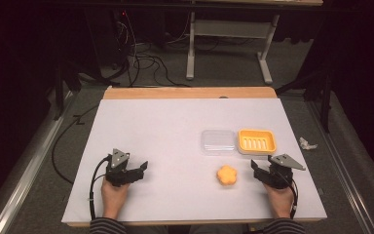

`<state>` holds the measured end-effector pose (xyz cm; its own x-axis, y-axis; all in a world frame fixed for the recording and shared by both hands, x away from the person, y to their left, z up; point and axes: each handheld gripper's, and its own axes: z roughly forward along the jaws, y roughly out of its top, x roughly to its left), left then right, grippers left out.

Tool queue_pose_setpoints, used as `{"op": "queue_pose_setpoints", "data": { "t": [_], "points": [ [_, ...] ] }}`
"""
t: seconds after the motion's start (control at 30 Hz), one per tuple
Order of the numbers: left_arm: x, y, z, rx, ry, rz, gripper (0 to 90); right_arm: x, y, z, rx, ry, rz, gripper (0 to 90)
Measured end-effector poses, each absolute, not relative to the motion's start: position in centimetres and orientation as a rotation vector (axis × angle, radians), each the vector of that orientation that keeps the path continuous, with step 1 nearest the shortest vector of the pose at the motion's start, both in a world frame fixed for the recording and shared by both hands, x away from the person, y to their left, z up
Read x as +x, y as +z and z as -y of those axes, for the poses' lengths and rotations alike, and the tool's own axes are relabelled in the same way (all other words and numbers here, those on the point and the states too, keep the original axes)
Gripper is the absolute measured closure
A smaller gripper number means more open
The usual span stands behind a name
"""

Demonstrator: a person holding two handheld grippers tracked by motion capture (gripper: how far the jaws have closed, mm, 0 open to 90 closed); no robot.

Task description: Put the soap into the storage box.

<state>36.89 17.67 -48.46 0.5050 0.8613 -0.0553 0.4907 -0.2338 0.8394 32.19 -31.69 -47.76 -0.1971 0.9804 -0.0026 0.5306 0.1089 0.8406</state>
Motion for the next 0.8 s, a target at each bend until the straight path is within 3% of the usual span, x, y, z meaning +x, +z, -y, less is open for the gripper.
{"op": "queue_pose_setpoints", "data": {
  "t": [0.47, 0.8],
  "points": [
    [36.9, -48.47, -17.65, 1.887, 0.541, -1.117, 21.3, 32.22, -47.79, 31.48, 1.447, 0.96, -1.821, 31.8],
    [36.89, -48.48, -17.6, 1.887, 0.547, -1.118, 21.3, 32.27, -47.78, 31.81, 1.486, 0.975, -1.791, 25.8]
  ]
}}
